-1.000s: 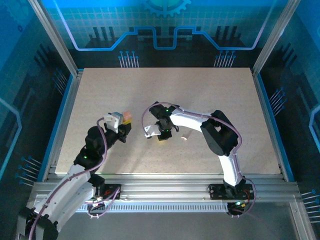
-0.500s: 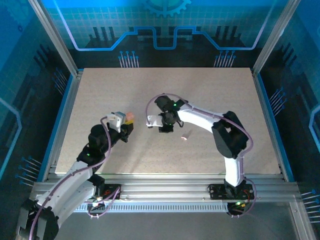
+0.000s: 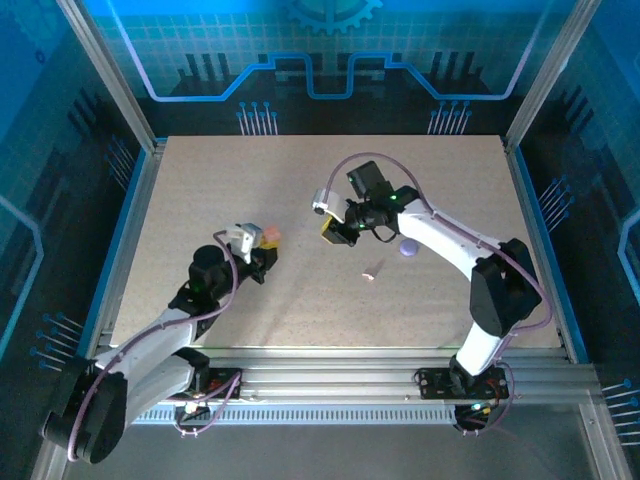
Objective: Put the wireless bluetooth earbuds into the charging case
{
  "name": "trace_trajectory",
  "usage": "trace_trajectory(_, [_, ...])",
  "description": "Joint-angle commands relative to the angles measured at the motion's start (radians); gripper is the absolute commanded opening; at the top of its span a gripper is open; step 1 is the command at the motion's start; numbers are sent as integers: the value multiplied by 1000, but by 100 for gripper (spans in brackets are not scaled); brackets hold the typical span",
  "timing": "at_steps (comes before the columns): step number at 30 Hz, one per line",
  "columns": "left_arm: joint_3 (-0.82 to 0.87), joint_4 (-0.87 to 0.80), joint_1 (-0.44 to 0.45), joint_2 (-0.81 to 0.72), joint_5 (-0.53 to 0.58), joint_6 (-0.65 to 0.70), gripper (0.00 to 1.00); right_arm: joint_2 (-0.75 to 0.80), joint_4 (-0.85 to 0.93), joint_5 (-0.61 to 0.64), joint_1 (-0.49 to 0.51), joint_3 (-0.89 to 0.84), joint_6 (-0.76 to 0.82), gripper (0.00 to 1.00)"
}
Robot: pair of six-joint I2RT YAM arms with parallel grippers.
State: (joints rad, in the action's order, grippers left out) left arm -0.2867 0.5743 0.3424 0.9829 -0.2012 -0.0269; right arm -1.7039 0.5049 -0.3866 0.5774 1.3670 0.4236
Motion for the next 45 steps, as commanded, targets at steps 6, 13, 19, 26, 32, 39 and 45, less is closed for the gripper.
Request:
trace_trajectory(6, [-5, 309, 9, 149, -133, -42, 17, 118, -163, -140, -1, -51, -252, 16])
trace_trajectory(13, [-21, 486, 23, 256, -236, -56, 18, 204, -366, -171, 21, -143, -422, 16])
trace_trajectory(19, [-37, 565, 36, 300, -280, -54, 18, 236, -479, -136, 81, -186, -499, 16])
trace_trajectory(26, [-38, 604, 42, 306, -302, -51, 18, 230, -603, -93, 131, -227, -538, 17])
trace_trajectory(32, [-33, 613, 43, 293, -310, -51, 18, 213, -667, -75, 133, -242, -559, 17])
trace_trajectory(39, [-30, 617, 44, 278, -312, -48, 19, 199, -675, -60, 133, -248, -562, 17])
trace_trajectory(45, [-29, 629, 44, 268, -314, -48, 19, 184, -680, -54, 132, -257, -567, 17])
